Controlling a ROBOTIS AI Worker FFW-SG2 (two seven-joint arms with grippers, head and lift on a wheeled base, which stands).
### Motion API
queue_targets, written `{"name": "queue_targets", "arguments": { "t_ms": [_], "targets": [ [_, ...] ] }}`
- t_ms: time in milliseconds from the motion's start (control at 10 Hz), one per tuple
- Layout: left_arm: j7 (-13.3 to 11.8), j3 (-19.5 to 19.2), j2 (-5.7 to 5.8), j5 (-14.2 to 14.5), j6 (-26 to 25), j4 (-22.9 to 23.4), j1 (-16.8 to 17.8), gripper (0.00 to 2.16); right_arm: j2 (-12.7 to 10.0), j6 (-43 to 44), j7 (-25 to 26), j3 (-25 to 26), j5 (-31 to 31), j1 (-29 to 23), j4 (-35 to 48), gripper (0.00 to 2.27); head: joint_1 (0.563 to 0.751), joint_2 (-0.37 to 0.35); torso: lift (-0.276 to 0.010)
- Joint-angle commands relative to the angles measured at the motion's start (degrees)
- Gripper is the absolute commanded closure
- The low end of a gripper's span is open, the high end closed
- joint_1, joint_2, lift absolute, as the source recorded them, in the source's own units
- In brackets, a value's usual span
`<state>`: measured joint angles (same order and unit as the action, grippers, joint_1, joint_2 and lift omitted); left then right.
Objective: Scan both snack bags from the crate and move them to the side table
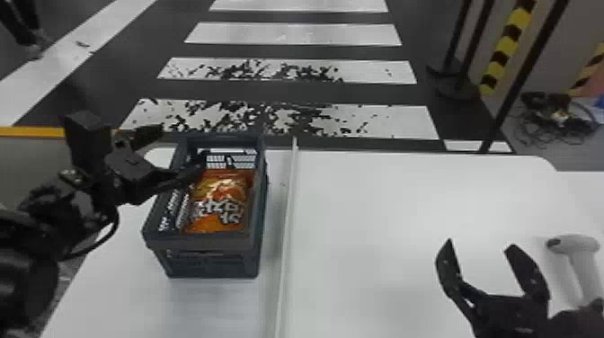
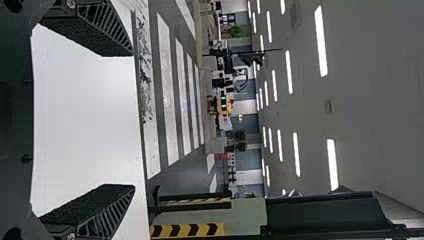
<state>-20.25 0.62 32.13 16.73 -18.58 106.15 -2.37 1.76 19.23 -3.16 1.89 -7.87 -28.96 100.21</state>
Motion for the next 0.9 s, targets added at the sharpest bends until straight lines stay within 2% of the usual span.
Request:
{"name": "queue_targets", "arguments": {
  "t_ms": [0, 300, 500, 600, 800],
  "targets": [
    [-1.55, 5.18, 2.5, -2.57, -0.01, -5.25, 5.71, 0.09, 0.0, -1.79, 0.0, 0.13, 0.05, -1.27, 1.92, 0.05, 0.695, 0.028, -0.099],
    [-6.73, 14.94, 4.0, -5.83, -0.01, -13.33, 14.93, 0.09, 0.0, -4.08, 0.0, 0.04, 0.49, -3.03, 4.38, 0.05, 0.695, 0.013, -0.099],
    [-10.51, 20.65, 4.17, -8.38, -0.01, -17.99, 20.38, 0.09, 0.0, -5.66, 0.0, 0.3, 0.49, -3.82, 6.49, 0.05, 0.695, -0.012, -0.099],
    [-11.92, 22.23, 4.44, -9.17, -0.19, -18.69, 21.7, 0.09, 0.0, -5.84, 0.0, 0.74, 0.49, -4.26, 7.28, 0.05, 0.695, -0.022, -0.099],
    [-13.15, 22.85, 5.93, -10.05, -1.24, -18.69, 22.14, 0.09, 0.0, -5.84, 0.0, 1.71, -0.13, -4.52, 7.55, 0.05, 0.695, -0.032, -0.099]
  ]
}}
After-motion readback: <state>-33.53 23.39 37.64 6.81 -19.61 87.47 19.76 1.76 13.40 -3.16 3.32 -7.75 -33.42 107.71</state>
